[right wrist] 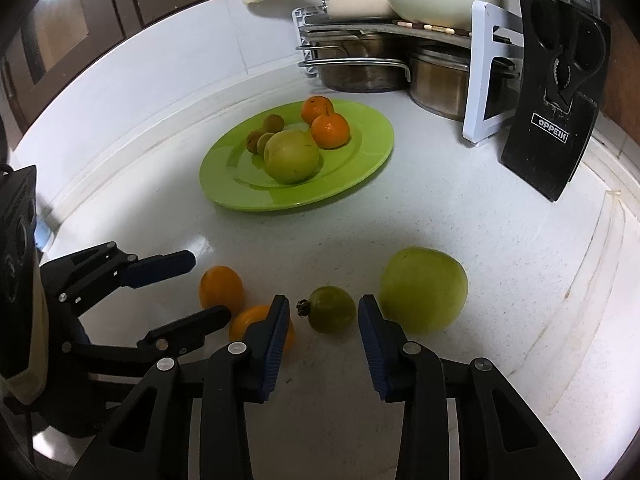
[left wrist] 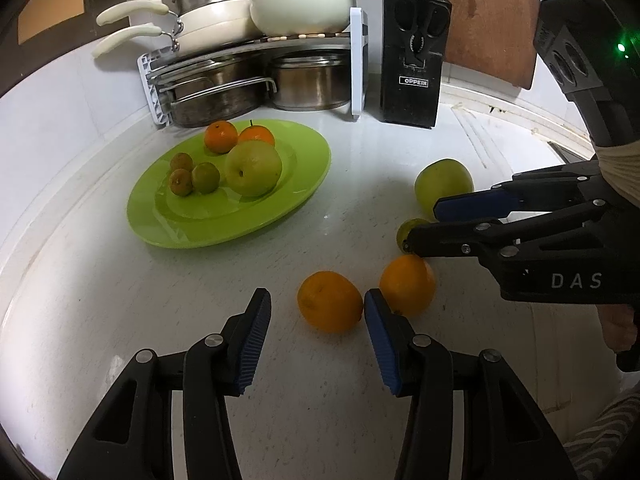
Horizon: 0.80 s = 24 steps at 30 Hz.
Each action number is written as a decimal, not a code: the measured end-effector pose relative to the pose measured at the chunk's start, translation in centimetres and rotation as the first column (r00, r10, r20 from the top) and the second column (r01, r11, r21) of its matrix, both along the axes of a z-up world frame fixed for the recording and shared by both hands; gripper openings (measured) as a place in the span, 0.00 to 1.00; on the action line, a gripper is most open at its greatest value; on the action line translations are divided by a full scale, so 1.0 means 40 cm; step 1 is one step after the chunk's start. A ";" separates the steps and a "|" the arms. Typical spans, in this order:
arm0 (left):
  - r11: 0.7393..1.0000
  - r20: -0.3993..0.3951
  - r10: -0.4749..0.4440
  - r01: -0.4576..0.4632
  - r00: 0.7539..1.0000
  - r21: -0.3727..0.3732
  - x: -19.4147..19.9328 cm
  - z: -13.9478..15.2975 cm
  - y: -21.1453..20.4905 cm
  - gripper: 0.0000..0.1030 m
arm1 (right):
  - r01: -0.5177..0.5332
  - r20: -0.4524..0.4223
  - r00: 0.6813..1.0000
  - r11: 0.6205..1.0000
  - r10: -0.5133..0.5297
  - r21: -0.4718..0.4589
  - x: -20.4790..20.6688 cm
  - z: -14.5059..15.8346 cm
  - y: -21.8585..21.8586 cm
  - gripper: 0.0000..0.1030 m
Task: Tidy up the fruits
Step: 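Grasp an orange with the left tool while the right tool grasps the small green fruit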
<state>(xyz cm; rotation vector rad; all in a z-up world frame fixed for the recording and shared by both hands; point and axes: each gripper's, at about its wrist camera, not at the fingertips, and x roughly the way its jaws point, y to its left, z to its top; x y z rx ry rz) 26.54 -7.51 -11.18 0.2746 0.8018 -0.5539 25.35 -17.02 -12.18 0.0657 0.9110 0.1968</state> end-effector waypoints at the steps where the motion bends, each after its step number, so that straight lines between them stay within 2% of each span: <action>1: 1.000 -0.001 -0.003 0.003 1.000 -0.001 0.001 -0.001 -0.001 0.46 | 0.003 -0.002 1.000 1.000 -0.003 0.000 0.001 -0.001 0.000 0.35; 7: 1.000 -0.018 -0.012 0.012 1.000 -0.012 0.010 -0.007 -0.010 0.41 | 0.009 -0.024 1.000 1.000 -0.009 -0.001 0.015 -0.007 -0.008 0.34; 9: 1.000 -0.031 -0.015 0.015 0.999 -0.017 0.011 -0.009 -0.012 0.35 | 0.005 -0.049 0.999 1.000 -0.004 0.020 0.020 -0.015 -0.010 0.34; 15: 1.000 -0.041 0.002 -0.003 0.999 -0.024 0.011 -0.009 -0.005 0.34 | -0.007 -0.059 0.998 1.000 0.009 0.027 0.023 -0.024 -0.001 0.32; 24: 0.995 -0.064 0.074 -0.079 0.995 -0.068 0.021 0.005 0.018 0.34 | -0.011 -0.048 0.999 1.000 0.011 0.018 0.024 -0.024 0.003 0.28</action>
